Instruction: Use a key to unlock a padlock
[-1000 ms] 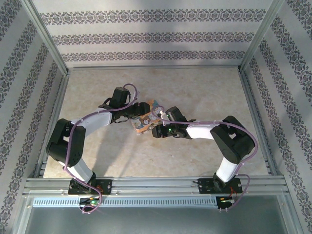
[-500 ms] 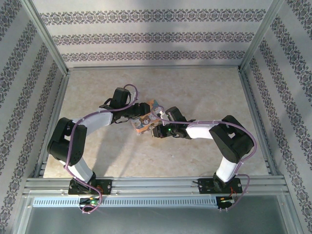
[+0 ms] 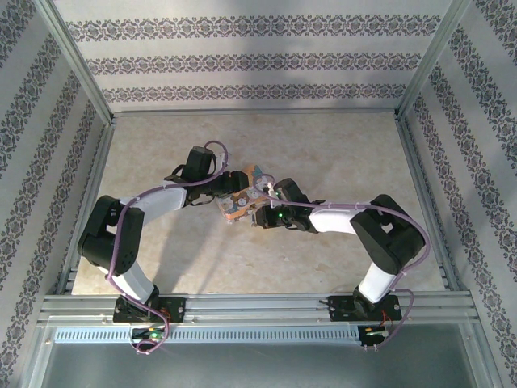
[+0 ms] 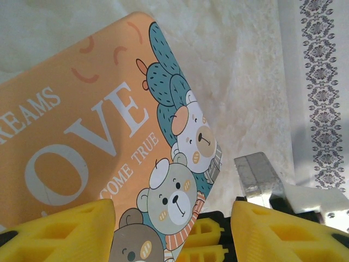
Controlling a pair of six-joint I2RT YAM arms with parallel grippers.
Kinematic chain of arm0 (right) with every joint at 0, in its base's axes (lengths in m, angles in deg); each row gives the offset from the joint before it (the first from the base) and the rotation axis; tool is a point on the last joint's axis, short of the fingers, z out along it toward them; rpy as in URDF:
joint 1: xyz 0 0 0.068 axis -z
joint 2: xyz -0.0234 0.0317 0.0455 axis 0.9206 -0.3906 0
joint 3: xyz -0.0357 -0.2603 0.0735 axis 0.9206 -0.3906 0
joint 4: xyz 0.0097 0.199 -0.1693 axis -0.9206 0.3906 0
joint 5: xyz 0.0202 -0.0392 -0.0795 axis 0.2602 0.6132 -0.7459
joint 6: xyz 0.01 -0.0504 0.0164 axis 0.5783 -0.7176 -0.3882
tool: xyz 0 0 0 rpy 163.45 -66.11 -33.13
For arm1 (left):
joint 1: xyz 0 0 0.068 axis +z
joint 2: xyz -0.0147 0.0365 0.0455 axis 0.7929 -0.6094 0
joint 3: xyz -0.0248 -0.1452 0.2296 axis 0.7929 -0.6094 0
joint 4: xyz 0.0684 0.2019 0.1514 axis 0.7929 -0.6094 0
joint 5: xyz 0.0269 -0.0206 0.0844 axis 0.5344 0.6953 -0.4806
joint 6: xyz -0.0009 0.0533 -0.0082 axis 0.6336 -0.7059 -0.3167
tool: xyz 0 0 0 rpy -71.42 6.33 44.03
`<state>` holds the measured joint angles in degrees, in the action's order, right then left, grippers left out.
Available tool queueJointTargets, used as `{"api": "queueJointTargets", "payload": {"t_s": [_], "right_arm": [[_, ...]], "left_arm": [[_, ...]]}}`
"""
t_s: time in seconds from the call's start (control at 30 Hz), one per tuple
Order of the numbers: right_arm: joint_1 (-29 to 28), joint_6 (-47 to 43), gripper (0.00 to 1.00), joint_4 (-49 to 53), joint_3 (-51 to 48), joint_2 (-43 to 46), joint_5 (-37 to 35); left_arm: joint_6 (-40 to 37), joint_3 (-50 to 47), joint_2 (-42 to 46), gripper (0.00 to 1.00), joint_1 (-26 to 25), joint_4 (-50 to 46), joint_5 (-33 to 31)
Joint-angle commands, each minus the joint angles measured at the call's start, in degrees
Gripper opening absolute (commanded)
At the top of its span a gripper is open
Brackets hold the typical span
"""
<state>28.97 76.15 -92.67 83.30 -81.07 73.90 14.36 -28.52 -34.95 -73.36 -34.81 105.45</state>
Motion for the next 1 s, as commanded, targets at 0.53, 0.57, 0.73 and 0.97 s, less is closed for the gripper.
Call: {"api": "queueJointTargets", "payload": {"t_s": [0.53,0.57,0.73,0.97], "right_arm": [[-8.73,18.61,0.05,30.60,13.60,-1.10,-29.90],[-9.18,18.77,0.04,32.88,15.04,-1.85,-31.41],[-11.07,19.50,0.00,40.89,21.13,-6.07,-35.75],[-13.16,19.65,0.00,45.31,26.12,-9.82,-39.83]], "left_arm": [[2.96,-5.76,2.67,0.58,-0.10,-0.40,-2.87],[3.04,-5.84,2.76,0.58,-0.18,-0.19,-2.87],[3.42,-6.21,2.58,0.58,-0.20,0.59,-2.78],[4.32,-6.64,2.21,0.58,-0.19,2.08,-2.43]]}}
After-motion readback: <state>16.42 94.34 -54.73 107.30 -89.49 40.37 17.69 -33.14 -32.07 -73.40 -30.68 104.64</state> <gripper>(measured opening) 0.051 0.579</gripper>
